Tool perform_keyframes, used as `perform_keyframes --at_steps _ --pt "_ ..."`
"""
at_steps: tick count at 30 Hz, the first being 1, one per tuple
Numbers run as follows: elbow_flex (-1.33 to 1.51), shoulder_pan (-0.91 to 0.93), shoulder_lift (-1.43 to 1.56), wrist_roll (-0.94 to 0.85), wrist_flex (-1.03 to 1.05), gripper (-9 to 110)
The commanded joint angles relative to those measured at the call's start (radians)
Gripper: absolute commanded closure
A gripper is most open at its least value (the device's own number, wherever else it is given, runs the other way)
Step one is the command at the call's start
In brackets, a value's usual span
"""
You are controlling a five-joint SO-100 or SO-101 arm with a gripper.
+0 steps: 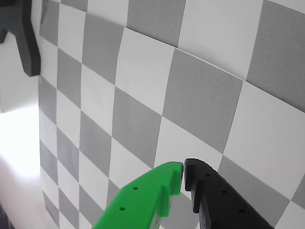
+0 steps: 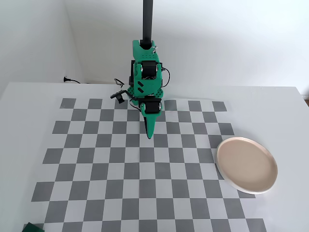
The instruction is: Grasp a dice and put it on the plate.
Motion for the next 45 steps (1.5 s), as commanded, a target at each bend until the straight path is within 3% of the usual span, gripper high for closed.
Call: perform_keyframes --at_steps 1,12,22,36,45 --pt "-0.014 0.021 0.017 -0.058 -0.035 106" --pt "-0.032 0.057 0.017 -0.149 -0.057 103" --pt "-0.377 0.028 -0.008 -0.115 0.081 106" --pt "-0.655 0.080 -0.420 -0.242 -0.175 106" --pt "-0.813 0.112 -0.676 -0.495 -0.376 106"
